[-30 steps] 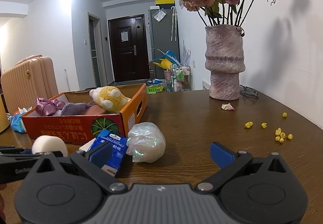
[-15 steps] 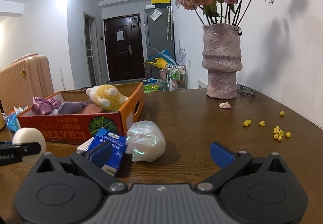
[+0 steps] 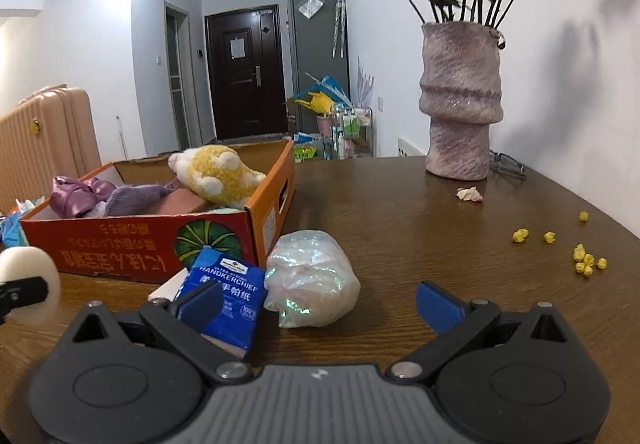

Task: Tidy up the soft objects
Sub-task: 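Grasp the iridescent plastic bag with the right tool while the left tool holds the sponge roll, then carry the sponge roll and plastic bag over the cardboard box with both tools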

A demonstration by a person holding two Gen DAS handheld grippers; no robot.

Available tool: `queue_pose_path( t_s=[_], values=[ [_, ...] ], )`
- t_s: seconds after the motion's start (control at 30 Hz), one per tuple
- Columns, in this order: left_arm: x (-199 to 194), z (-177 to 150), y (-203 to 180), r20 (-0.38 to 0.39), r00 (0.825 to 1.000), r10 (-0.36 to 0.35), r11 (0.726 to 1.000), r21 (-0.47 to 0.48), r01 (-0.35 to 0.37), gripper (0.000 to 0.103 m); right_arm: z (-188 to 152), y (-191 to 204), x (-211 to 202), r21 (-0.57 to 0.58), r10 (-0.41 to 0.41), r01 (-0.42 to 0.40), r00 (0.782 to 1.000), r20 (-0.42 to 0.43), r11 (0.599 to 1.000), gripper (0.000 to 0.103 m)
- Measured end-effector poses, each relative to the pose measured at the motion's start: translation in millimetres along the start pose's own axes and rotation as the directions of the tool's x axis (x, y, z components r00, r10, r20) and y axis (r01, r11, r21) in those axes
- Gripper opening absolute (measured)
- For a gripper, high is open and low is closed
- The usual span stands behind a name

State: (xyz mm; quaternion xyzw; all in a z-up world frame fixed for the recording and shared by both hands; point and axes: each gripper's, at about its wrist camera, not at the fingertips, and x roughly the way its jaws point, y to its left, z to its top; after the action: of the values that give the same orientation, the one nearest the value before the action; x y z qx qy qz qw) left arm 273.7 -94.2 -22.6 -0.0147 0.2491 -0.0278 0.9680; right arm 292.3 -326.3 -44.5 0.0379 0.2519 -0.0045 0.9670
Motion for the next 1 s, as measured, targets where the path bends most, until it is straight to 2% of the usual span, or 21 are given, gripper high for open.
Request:
queue_pose_path(
  t_s=[0.17, 0.23, 0.27, 0.33, 0.37, 0.43, 0.7, 1.0],
  values=[
    [1, 1, 6, 0.001, 1.000, 0.010, 1.000, -0.010, -0.010, 0.030, 6, 0, 22, 0.032, -0.002, 0.003, 0.999, -0.052, 0.999, 0.097],
    [1, 2, 7, 0.003, 1.000, 0.011, 1.000, -0.011, -0.011, 0.030, 7, -1, 29, 0.049, 0.006, -0.003, 0.998, -0.068, 0.999, 0.091],
    [1, 2, 8, 0.003, 1.000, 0.012, 1.000, -0.012, -0.012, 0.030, 8, -1, 32, 0.056, 0.010, -0.006, 0.997, -0.076, 0.998, 0.084],
    [2, 2, 9, 0.003, 1.000, 0.014, 1.000, -0.014, -0.014, 0.030, 9, -3, 37, 0.078, 0.033, -0.027, 0.996, -0.085, 0.997, 0.062],
    [2, 3, 10, 0.003, 1.000, 0.015, 1.000, -0.015, -0.015, 0.030, 9, -4, 38, 0.093, 0.055, -0.047, 0.994, -0.092, 0.995, 0.038],
    [2, 4, 12, 0.004, 1.000, 0.018, 1.000, -0.019, -0.018, 0.030, 8, -6, 37, 0.105, 0.066, -0.057, 0.994, -0.087, 0.993, 0.039],
    [2, 7, 23, 0.016, 0.999, 0.033, 0.999, -0.036, -0.033, 0.030, 9, -5, 12, 0.106, 0.042, -0.045, 0.999, 0.031, 0.993, 0.037],
    [0, 9, 25, 0.035, 0.999, 0.041, 0.999, -0.036, -0.040, 0.030, 11, 5, -14, 0.087, 0.053, -0.067, 0.985, 0.163, 0.994, 0.037]
  ],
)
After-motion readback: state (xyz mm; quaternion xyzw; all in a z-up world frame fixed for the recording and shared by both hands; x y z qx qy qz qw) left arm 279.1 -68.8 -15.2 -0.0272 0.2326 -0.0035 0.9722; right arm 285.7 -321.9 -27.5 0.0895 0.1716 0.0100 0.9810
